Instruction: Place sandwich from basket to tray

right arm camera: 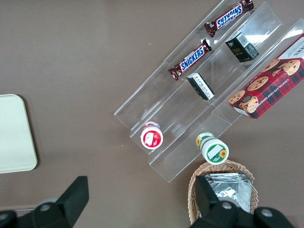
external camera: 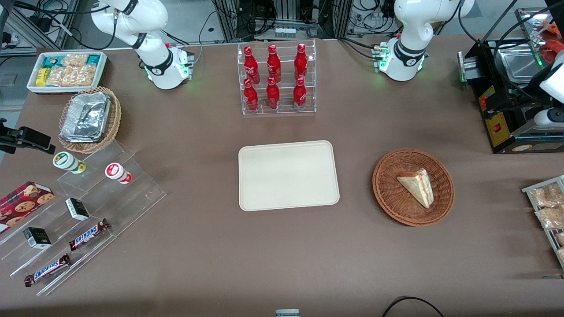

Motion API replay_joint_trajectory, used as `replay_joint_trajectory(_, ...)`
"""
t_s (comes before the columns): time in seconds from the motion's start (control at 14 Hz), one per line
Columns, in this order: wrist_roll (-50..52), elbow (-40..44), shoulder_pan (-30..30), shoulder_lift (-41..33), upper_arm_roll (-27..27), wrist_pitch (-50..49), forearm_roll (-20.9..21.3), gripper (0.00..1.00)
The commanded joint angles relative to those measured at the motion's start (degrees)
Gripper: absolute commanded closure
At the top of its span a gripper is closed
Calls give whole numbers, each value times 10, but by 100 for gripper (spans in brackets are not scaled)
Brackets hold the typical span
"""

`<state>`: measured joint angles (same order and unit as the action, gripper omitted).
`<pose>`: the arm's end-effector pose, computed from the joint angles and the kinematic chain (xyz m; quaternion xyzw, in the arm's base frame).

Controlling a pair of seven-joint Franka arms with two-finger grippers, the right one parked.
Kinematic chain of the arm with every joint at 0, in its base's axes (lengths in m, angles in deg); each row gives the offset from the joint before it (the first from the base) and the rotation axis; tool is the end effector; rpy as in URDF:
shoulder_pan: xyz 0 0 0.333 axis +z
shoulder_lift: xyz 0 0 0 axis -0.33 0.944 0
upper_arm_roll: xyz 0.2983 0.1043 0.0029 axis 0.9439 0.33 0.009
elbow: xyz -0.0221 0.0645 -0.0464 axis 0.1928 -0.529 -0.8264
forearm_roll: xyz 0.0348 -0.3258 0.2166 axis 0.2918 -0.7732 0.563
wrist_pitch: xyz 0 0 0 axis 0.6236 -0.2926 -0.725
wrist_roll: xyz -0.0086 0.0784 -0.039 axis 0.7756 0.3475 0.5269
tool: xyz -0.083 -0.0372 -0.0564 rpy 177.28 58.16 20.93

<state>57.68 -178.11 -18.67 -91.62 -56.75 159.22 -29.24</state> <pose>0.5318 -0.0044 0.6394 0.9992 -0.0259 -0.0303 0.0018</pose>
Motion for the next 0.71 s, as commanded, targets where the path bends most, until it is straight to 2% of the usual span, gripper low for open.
replay_joint_trajectory(0.0,-6,-10,-9,-10,5,9,5,0)
replay_joint_trajectory(0.43,5,-31,-9,48,-2,98,5,0)
replay_joint_trajectory(0.64,65,-149,-9,35,-4,240,7,0)
